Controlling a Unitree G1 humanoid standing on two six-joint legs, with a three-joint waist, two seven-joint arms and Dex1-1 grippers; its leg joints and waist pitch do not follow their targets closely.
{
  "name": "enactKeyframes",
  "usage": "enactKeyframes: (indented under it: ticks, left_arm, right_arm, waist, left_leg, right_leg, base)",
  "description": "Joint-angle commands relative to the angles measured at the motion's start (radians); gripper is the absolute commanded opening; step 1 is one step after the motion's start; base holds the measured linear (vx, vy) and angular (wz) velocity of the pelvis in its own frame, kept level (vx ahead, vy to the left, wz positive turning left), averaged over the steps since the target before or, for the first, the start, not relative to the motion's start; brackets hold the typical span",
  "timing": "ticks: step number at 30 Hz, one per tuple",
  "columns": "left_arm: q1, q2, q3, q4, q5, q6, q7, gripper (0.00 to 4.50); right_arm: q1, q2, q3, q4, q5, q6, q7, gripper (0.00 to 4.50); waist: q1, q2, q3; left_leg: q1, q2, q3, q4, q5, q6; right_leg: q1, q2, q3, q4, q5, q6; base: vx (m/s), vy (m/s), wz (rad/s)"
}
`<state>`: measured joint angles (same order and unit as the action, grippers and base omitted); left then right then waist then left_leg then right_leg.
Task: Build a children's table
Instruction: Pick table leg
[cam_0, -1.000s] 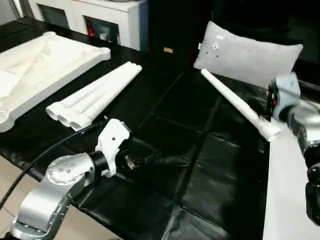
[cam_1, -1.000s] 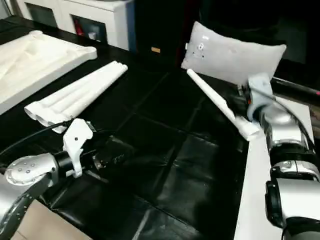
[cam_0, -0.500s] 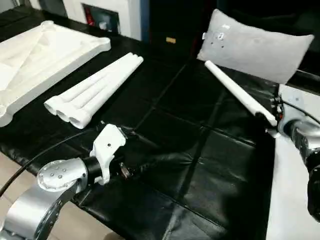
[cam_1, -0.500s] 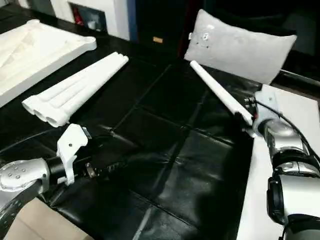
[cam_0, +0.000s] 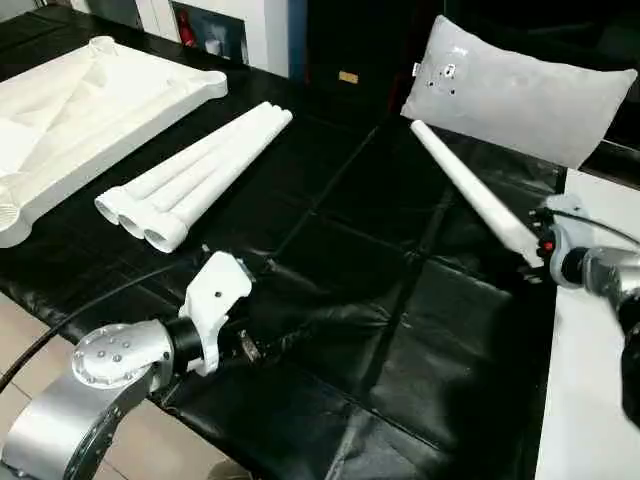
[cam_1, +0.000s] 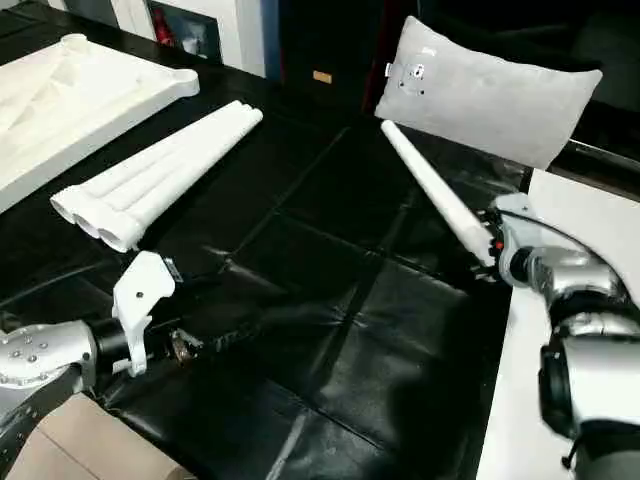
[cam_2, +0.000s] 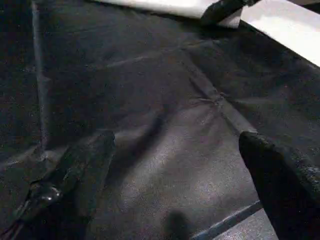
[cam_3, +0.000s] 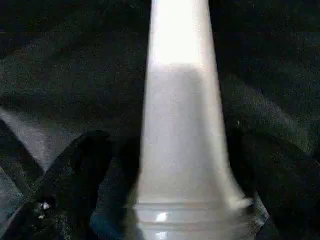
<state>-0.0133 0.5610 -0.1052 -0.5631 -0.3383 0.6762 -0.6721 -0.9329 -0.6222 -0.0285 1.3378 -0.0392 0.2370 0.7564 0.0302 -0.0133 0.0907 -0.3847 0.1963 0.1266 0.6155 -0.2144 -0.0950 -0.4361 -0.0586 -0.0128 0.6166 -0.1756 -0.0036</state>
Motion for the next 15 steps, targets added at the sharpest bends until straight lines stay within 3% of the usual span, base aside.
enactKeyframes:
  ticks: [1, 6, 15]
  left_arm:
    - [0.001, 0.010, -0.008, -0.010, -0.001, -0.008, -0.005, 4.48]
    - [0.000, 0.013, -0.019, -0.003, 0.002, -0.016, -0.012, 4.50]
    - [-0.009, 0.015, -0.038, 0.024, 0.012, -0.029, -0.016, 4.50]
  right_arm:
    - [-0.015, -0.007, 0.011, -0.008, -0.012, 0.017, 0.006, 4.50]
    - [-0.012, 0.025, 0.035, -0.009, -0.038, 0.048, -0.008, 4.33]
    - [0.003, 0.044, 0.036, -0.006, -0.046, 0.072, -0.013, 3.48]
  waist:
    - [0.000, -0.002, -0.054]
    - [0.002, 0.001, -0.055]
    - [0.006, 0.003, -0.052]
  left_leg:
    - [0.001, 0.006, 0.034, -0.070, -0.106, 0.092]
    - [0.000, 0.007, 0.036, -0.070, -0.104, 0.081]
    - [0.007, 0.012, 0.046, -0.073, -0.127, 0.064]
  right_leg:
    - [0.064, -0.035, 0.012, -0.060, -0.145, -0.311]
    - [0.065, -0.035, 0.011, -0.058, -0.136, -0.314]
    - [0.060, -0.034, 0.013, -0.060, -0.149, -0.305]
  base:
    - [0.000, 0.000, 0.00]
    - [0.000, 0.000, 0.00]
    - [0.000, 0.000, 0.00]
